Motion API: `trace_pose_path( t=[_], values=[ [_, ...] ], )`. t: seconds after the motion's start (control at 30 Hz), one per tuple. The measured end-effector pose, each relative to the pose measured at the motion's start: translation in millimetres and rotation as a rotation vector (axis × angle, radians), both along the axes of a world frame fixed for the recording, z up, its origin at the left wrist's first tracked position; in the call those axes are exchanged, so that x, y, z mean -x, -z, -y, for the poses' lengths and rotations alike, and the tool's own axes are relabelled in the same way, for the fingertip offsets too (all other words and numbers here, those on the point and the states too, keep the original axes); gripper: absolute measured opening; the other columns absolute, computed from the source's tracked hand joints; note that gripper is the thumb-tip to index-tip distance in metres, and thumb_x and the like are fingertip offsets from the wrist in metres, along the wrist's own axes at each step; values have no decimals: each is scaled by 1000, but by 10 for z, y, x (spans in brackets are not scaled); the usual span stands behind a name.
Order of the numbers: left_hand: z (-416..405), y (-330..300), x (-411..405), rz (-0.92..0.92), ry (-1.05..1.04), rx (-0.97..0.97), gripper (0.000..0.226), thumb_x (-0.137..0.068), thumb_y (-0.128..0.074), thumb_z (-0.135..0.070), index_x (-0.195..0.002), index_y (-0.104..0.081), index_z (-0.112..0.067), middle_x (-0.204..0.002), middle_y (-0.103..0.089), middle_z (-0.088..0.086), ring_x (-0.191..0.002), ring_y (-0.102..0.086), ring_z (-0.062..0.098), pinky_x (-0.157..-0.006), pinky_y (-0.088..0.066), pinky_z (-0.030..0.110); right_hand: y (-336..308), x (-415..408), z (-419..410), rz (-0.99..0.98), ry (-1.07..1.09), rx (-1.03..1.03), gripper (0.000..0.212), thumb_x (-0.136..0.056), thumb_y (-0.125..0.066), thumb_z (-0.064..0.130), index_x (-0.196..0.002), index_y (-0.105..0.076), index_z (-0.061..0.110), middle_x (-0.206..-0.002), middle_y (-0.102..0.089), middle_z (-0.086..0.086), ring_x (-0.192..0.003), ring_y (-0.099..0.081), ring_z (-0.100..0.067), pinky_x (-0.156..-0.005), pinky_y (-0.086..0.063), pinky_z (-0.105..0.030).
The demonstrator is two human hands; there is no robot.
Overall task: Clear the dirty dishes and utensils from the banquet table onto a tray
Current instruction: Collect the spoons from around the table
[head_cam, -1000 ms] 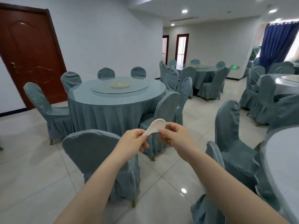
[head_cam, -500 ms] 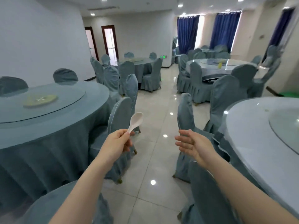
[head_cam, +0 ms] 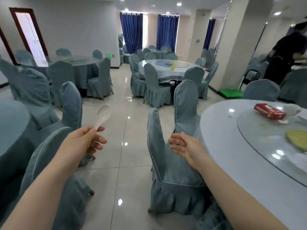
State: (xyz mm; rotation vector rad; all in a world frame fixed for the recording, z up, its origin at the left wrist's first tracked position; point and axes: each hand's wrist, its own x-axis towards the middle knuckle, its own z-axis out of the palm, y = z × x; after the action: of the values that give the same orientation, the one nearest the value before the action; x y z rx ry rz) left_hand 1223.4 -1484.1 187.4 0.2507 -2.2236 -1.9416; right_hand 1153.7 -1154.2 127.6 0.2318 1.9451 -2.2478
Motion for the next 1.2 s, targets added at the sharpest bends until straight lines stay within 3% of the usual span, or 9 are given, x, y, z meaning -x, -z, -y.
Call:
trace_pose_path(
  t=[0.17,0.33,0.5,0.63,0.77,0.97,1.2],
  values=[
    [314,74,1306,38,68,-35,24,-102,-42,-26,-102,-66,-20,-72,-73,1,-54,-63,7,-58,-44,26,168,954,313,-6,60,-76,26,-97,-48,28,-104,-68,12,-95,-75,-6,-83,-70,-22,-82,-53,-36],
    [534,142,2541,43,222,-76,25,-102,-41,-24,-102,-66,-19,-73,-73,1,-55,-63,7,-60,-47,25,323,1768,511,37,257,-34,21,-97,-51,23,-103,-66,9,-95,-73,-11,-77,-67,-23,-67,-53,-33],
    [710,131,3766,42,339,-92,25,-102,-40,-24,-104,-65,-20,-74,-73,1,-59,-66,9,-65,-44,29,469,2445,613,77,400,-44,20,-98,-51,24,-103,-65,10,-93,-74,-9,-82,-68,-25,-68,-56,-34],
    [597,189,4622,76,443,-136,26,-102,-40,-23,-102,-66,-19,-72,-72,2,-59,-66,11,-62,-42,28,549,2943,597,105,496,-41,20,-98,-50,24,-104,-65,12,-89,-75,-5,-78,-69,-22,-66,-55,-32],
    [502,311,5542,88,518,-118,25,-102,-41,-22,-103,-66,-17,-74,-73,4,-60,-67,12,-61,-43,28,620,3682,432,98,586,-25,18,-98,-50,22,-103,-64,11,-92,-74,-8,-78,-68,-22,-77,-54,-37],
    [219,281,6888,140,556,-115,26,-103,-40,-23,-104,-65,-16,-76,-74,4,-62,-68,13,-64,-45,28,704,4886,245,91,672,12,17,-99,-50,20,-102,-64,11,-94,-73,-8,-81,-66,-23,-82,-53,-39],
    [-187,365,8230,206,634,-105,27,-103,-40,-25,-106,-65,-16,-80,-75,6,-66,-69,15,-70,-47,31,888,6047,166,145,728,40,15,-99,-51,18,-101,-65,12,-96,-73,-9,-78,-68,-22,-70,-53,-34]
  ],
)
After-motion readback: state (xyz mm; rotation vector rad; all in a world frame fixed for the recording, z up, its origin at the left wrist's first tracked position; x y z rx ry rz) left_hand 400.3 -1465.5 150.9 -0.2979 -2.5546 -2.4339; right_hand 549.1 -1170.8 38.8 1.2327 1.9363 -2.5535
